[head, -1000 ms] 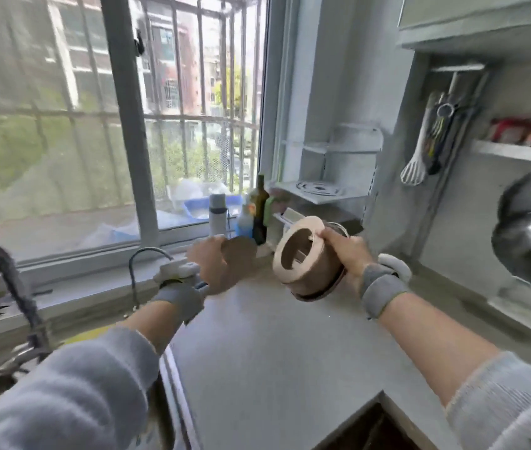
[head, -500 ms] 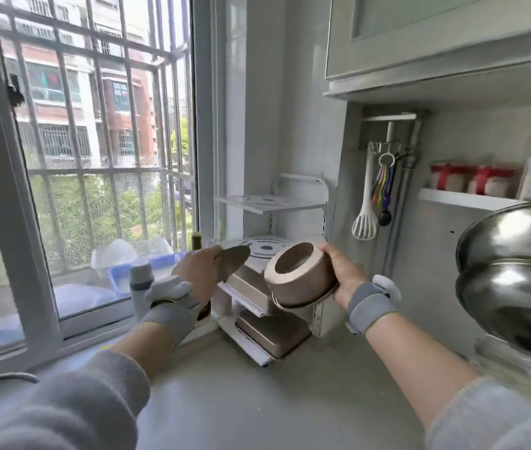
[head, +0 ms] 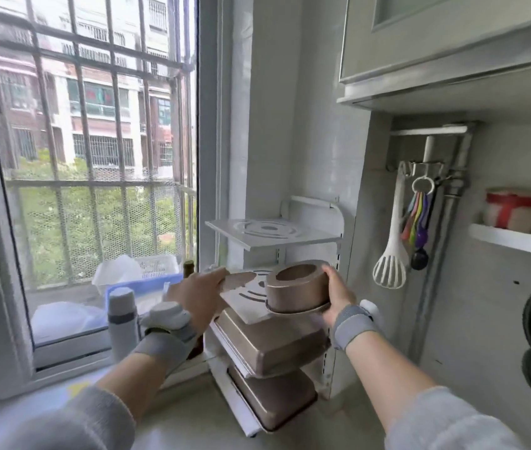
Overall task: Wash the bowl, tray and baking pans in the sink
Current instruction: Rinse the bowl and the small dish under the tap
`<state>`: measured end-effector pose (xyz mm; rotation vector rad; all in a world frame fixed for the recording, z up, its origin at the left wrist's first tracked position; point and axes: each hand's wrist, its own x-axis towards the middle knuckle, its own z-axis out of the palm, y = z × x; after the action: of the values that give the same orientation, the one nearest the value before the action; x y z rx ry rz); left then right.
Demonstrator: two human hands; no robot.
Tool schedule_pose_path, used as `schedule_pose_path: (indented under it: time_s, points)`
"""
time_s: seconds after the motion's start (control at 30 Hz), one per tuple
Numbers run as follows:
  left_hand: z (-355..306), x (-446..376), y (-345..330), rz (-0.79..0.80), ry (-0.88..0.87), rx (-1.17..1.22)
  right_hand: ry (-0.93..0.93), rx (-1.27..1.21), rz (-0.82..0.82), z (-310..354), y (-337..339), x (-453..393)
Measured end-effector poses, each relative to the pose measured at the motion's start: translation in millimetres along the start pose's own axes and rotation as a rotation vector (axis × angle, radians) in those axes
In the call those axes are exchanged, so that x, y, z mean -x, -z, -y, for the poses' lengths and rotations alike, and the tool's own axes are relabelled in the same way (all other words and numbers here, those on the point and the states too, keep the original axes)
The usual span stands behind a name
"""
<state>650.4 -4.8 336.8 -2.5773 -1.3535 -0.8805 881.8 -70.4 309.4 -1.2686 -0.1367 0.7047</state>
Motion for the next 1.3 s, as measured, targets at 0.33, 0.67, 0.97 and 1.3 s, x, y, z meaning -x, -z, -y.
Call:
schedule_pose_path:
  time_s: [0.33, 0.67, 0.97, 1.3]
  points:
    - [2.4, -9.8, -35.6, 0.004, 0.005, -0.007, -0.096, 0.806, 0.100, -1.0, -15.5, -28.6]
    - [-17.3, -3.7, -51.9, -0.300, -0.397, 0.078, 0.031, 0.395, 0.496, -5.5, 17.9, -1.3]
    - [-52.1, -16.8, -69.9, -0.091, -0.361, 0.079, -0.053, -0.040, 0.348, 9.9, 8.8, 1.3]
    - [30.3, 7.4, -76.7, 0.366, 0.168, 0.046, -0.147, 0.276, 0.221, 7.9, -14.1, -46.5]
